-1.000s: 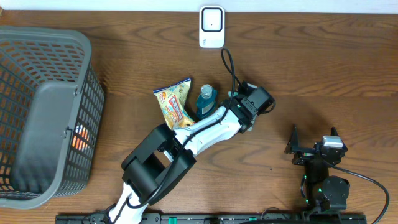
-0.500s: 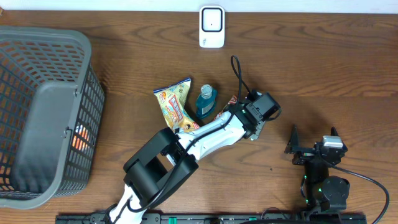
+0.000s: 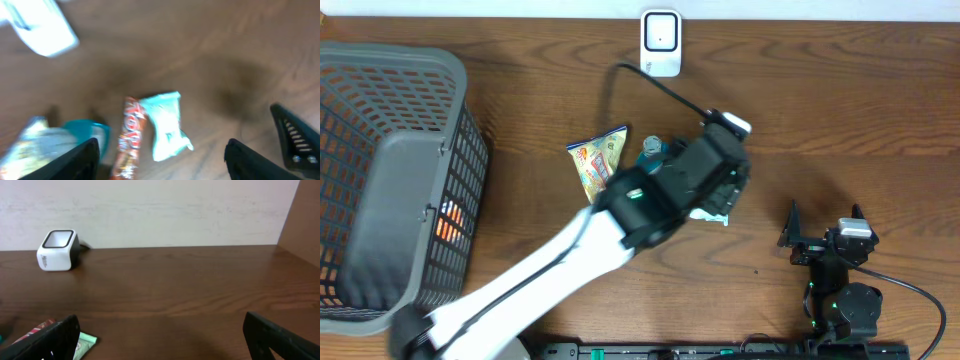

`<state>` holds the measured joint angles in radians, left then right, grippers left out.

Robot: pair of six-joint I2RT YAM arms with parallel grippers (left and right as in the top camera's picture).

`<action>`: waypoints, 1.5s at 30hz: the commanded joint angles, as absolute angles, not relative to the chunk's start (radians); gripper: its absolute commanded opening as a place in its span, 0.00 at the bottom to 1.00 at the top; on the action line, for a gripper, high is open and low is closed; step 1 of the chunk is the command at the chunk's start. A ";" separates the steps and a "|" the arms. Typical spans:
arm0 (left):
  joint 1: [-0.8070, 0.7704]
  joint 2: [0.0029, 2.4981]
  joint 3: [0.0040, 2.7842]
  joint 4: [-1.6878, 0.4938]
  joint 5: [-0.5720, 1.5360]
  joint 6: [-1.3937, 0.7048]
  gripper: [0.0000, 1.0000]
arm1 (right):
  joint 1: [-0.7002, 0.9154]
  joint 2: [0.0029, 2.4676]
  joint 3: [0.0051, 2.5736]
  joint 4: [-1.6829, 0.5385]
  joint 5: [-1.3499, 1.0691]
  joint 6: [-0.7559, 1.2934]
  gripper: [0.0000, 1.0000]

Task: Scan the item barcode
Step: 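Lower the wipes pack beside the candy bar and release it, then reach the left gripper into the basket and grasp the orange Kleenex pack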

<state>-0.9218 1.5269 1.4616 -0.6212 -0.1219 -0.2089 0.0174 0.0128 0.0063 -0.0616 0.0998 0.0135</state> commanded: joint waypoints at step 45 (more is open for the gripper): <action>0.426 1.776 1.454 -1.180 0.004 -0.918 0.88 | 0.025 0.010 0.006 -0.065 0.095 0.002 0.99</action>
